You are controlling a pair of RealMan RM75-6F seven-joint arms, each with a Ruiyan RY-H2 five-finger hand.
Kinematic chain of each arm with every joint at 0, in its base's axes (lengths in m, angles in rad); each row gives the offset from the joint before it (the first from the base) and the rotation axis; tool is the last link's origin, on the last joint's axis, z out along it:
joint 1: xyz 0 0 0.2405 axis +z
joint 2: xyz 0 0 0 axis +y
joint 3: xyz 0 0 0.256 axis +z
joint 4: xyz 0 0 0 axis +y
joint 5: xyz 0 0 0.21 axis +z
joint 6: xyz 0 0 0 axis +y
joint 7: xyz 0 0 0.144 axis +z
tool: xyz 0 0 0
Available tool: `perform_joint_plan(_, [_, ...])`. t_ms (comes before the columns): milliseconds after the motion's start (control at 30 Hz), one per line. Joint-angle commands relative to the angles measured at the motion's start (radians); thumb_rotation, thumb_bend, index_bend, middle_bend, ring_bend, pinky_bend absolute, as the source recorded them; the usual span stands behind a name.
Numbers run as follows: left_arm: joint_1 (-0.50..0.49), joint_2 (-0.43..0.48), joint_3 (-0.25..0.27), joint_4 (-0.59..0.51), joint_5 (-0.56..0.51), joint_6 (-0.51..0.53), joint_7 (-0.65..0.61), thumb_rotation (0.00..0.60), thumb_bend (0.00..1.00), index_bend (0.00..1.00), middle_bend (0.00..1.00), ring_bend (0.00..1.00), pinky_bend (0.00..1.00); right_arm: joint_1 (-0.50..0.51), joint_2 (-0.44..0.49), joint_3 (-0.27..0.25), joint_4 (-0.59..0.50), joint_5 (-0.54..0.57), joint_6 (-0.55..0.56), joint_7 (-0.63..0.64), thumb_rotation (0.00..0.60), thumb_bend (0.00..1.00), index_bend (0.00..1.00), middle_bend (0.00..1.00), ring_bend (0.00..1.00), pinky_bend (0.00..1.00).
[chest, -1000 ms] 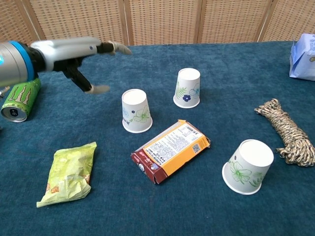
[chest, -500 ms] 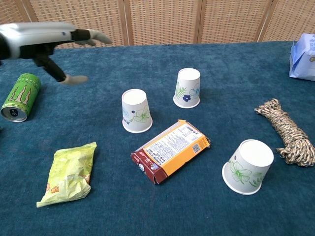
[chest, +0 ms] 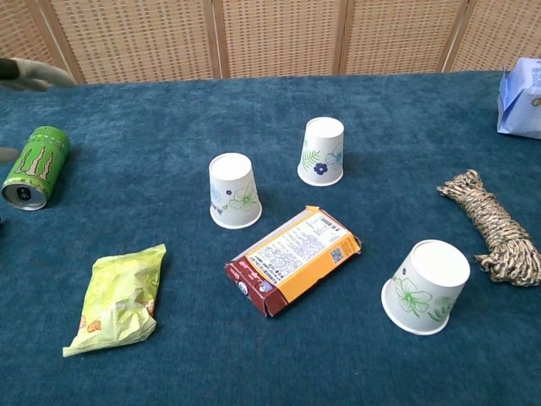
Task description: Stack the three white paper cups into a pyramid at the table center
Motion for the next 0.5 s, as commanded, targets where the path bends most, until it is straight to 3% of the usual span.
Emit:
perform_joint_plan(33, [0.051,0.048,0.03,-0.016,0.051,0.05,-0.05,0.6,0.44,0.04,0.0,0.0,0.0,0.044,0.006,-0.021,-0.028,-0.056,-0.049,0.008,0.6,0.39,0.0,0.0,0.0,0.0])
perform_joint_plan(267, [0.121,0.145,0.067,-0.036,0.168,0.123,-0.173,0.6,0.44,0.04,0.0,0.0,0.0,0.125,-0.015,-0.03,-0.067,-0.086,-0.168,-0.044,0.6,0.37,0.0,0.0,0.0,0.0])
perform_joint_plan(500, [0.166,0.196,0.093,-0.03,0.245,0.168,-0.252,0.6,0.44,0.04,0.0,0.0,0.0,0.204,-0.072,-0.025,-0.093,-0.047,-0.302,-0.122,0.6,0.36,0.0,0.0,0.0,0.0])
